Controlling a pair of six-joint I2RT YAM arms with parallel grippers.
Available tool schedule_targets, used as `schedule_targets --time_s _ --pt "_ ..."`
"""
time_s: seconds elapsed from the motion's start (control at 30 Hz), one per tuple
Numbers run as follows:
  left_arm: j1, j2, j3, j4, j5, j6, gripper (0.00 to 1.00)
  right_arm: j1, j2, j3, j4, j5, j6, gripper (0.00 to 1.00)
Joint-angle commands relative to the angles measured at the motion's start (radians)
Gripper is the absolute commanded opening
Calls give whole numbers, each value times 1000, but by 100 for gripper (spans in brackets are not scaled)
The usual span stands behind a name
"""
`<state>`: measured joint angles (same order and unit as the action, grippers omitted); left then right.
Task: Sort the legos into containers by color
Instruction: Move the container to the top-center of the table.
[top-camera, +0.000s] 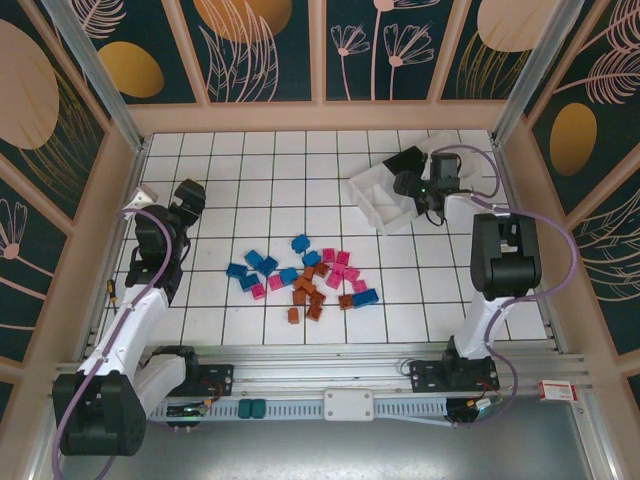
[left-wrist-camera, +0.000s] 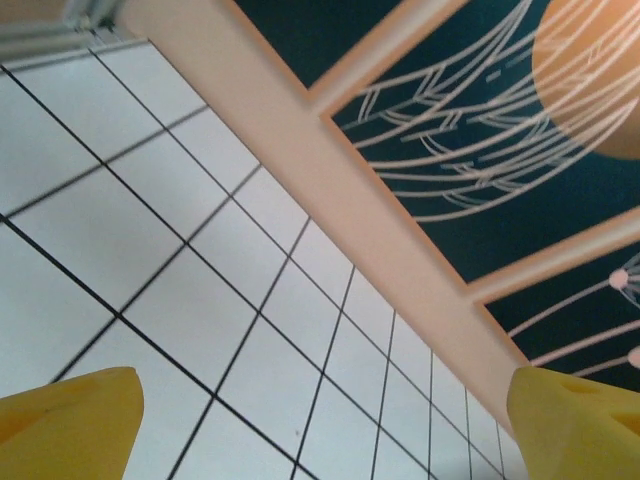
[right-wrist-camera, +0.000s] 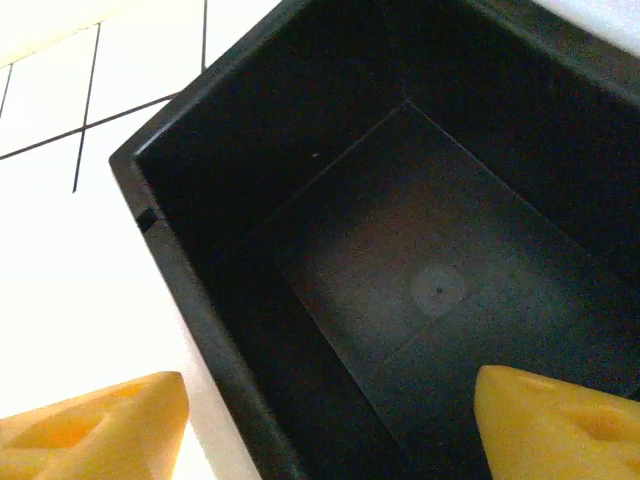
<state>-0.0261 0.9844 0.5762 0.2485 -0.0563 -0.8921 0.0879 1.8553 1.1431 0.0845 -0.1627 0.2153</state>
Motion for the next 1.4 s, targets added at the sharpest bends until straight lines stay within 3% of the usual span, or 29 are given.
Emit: schedule_targets --time_s 0.0,0.17,0.53,0.77,1.03,1.37 --pt "0 -4 -4 -50 104 20 92 20 38 26 -68 -12 -16 69" --pt "0 -9 -8 -85 142 24 92 82 68 50 -64 -1 6 48" --pt "-12 -49 -42 -122 192 28 96 269 196 195 -80 71 139 25" --pt "-15 -80 -48 -148 203 24 96 403 297 364 -130 158 282 2" --pt "-17 -94 -64 -180 212 27 97 564 400 548 -175 261 471 0" --pt "-17 -117 -71 -218 215 33 97 654 427 597 -193 337 629 0"
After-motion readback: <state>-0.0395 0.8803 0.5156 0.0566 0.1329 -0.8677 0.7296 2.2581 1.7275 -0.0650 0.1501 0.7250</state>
